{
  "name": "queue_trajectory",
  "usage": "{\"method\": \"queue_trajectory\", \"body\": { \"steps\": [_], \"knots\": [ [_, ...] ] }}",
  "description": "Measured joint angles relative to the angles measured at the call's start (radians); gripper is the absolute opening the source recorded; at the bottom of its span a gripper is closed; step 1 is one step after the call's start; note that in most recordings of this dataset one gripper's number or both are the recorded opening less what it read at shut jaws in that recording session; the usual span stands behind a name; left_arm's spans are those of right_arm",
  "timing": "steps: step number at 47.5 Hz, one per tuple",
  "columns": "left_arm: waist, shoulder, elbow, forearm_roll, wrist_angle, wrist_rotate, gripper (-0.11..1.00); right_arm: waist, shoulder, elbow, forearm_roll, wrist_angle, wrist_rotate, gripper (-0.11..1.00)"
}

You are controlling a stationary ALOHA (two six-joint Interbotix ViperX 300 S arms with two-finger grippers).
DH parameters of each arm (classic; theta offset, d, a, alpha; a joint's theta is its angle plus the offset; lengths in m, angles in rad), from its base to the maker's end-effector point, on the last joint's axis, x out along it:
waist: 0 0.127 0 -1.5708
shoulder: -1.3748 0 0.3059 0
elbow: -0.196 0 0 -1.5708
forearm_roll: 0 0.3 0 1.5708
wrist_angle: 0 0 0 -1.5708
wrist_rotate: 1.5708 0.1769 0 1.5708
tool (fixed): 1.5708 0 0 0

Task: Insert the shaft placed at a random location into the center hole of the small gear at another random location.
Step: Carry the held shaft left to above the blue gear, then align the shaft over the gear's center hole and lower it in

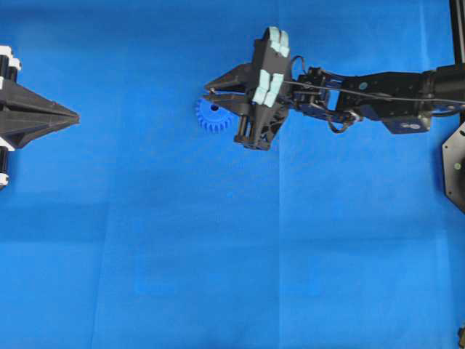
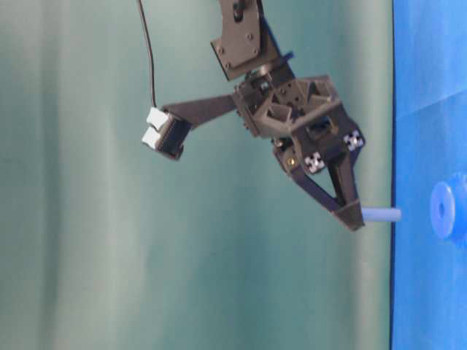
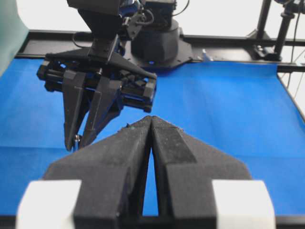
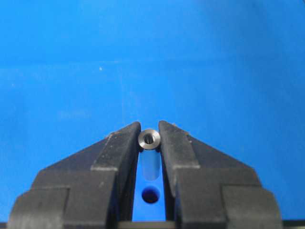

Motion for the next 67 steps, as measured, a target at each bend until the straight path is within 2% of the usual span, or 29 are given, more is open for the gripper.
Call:
{"method": "queue_trajectory", "body": {
  "steps": [36, 55, 67],
  "knots": [
    [0.0, 0.0, 0.0, 0.0, 0.0, 0.0, 0.0, -0.003, 0.089, -0.003, 0.002, -0.021, 0.0, 0.03],
    [0.0, 0.0, 0.0, 0.0, 0.008, 0.0, 0.0, -0.006, 0.089, -0.003, 0.0, -0.023, -0.002, 0.03],
    [0.0, 0.0, 0.0, 0.0, 0.008, 0.0, 0.0, -0.009, 0.04, 0.0, -0.003, -0.014, -0.003, 0.03]
  ]
}}
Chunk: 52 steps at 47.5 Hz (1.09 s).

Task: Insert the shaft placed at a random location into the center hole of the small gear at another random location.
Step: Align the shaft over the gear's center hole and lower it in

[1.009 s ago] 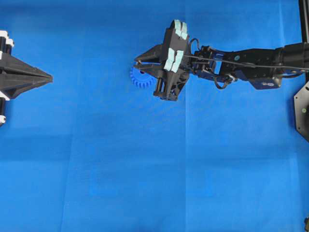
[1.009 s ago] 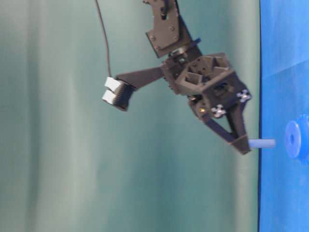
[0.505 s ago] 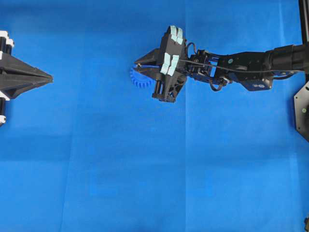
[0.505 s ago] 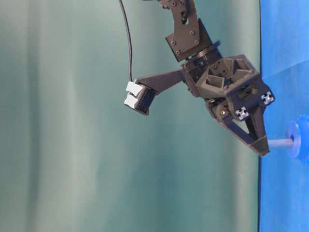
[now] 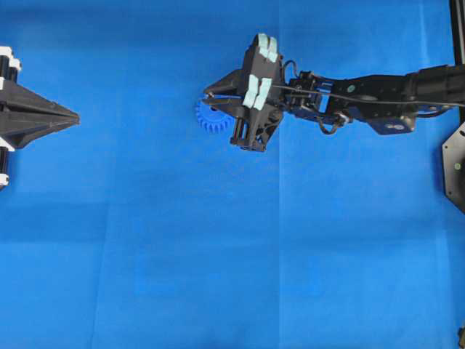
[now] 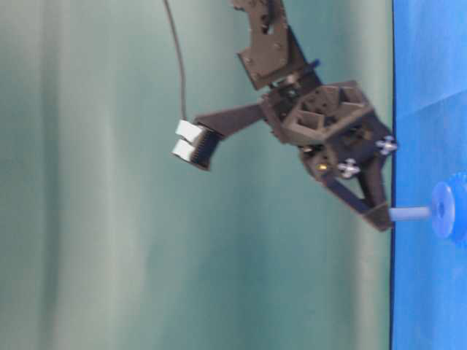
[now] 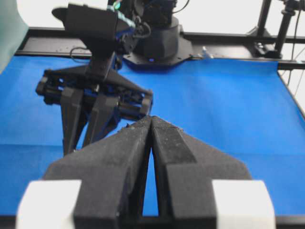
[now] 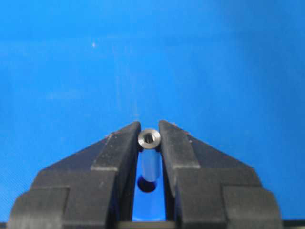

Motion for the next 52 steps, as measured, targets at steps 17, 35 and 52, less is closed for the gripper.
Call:
{"method": "queue_trajectory", "body": {
  "steps": [17, 35, 52],
  "knots": [
    [0.0, 0.0, 0.0, 0.0, 0.0, 0.0, 0.0, 0.002, -0.028, 0.003, -0.005, 0.002, -0.014, 0.03],
    [0.0, 0.0, 0.0, 0.0, 0.0, -0.002, 0.0, 0.009, 0.011, 0.011, 0.009, -0.017, -0.014, 0.03],
    [0.0, 0.0, 0.0, 0.0, 0.0, 0.0, 0.0, 0.011, 0.063, 0.021, 0.025, -0.049, -0.014, 0.03]
  ]
}}
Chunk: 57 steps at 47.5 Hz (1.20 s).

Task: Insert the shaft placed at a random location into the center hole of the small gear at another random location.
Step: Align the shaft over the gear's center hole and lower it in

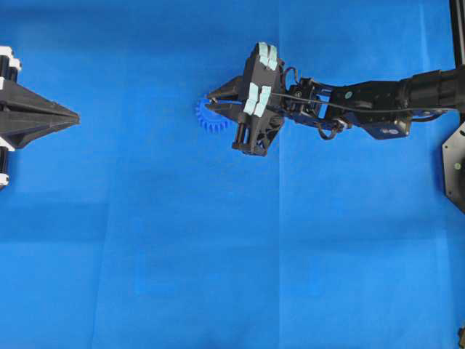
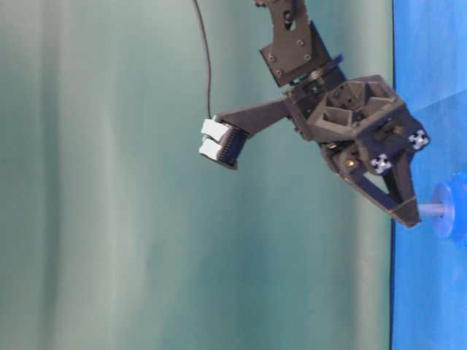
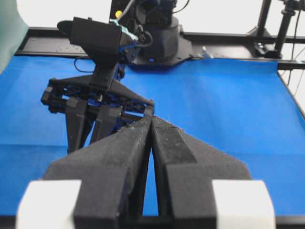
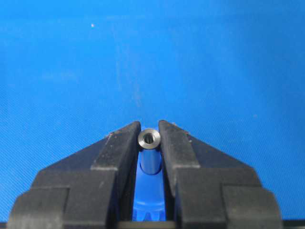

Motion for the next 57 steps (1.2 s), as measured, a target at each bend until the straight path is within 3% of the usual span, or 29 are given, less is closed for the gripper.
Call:
{"method": "queue_trajectory", "body": {
  "steps": [52, 57],
  "knots": [
    [0.0, 0.0, 0.006, 0.0, 0.0, -0.002, 0.0, 0.0, 0.051, 0.0, 0.003, -0.025, 0.006, 0.03],
    [0.0, 0.0, 0.006, 0.0, 0.0, -0.002, 0.0, -0.002, 0.051, 0.0, 0.003, -0.025, 0.006, 0.11]
  ]
}}
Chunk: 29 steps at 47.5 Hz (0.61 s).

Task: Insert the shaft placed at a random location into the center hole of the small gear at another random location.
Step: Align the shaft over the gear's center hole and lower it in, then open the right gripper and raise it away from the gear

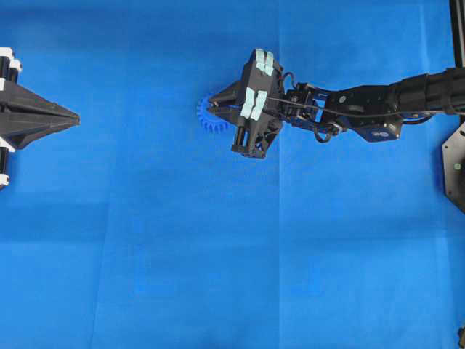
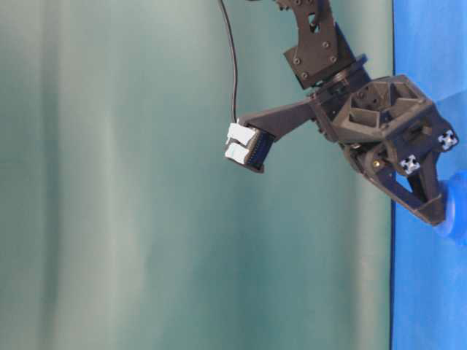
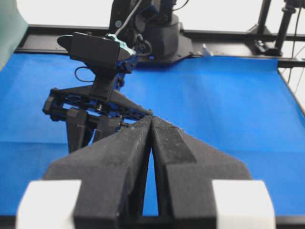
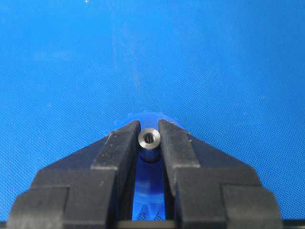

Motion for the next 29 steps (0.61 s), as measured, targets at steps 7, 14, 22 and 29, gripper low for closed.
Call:
{"method": "queue_trajectory", "body": {
  "steps": [7, 14, 22, 29],
  "knots": [
    [0.0, 0.0, 0.0, 0.0, 0.0, 0.0, 0.0, 0.0, 0.002, 0.0, 0.0, 0.0, -0.002, 0.49],
    [0.0, 0.0, -0.002, 0.0, 0.0, 0.0, 0.0, -0.002, 0.0, -0.002, 0.0, 0.0, 0.002, 0.85],
    [0.0, 0.0, 0.0, 0.0, 0.0, 0.0, 0.0, 0.0, 0.002, -0.002, 0.0, 0.0, 0.002, 0.79],
    [0.0, 0.0, -0.002, 0.0, 0.0, 0.0, 0.0, 0.0, -0.002, -0.002, 0.0, 0.0, -0.002, 0.8]
  ]
}}
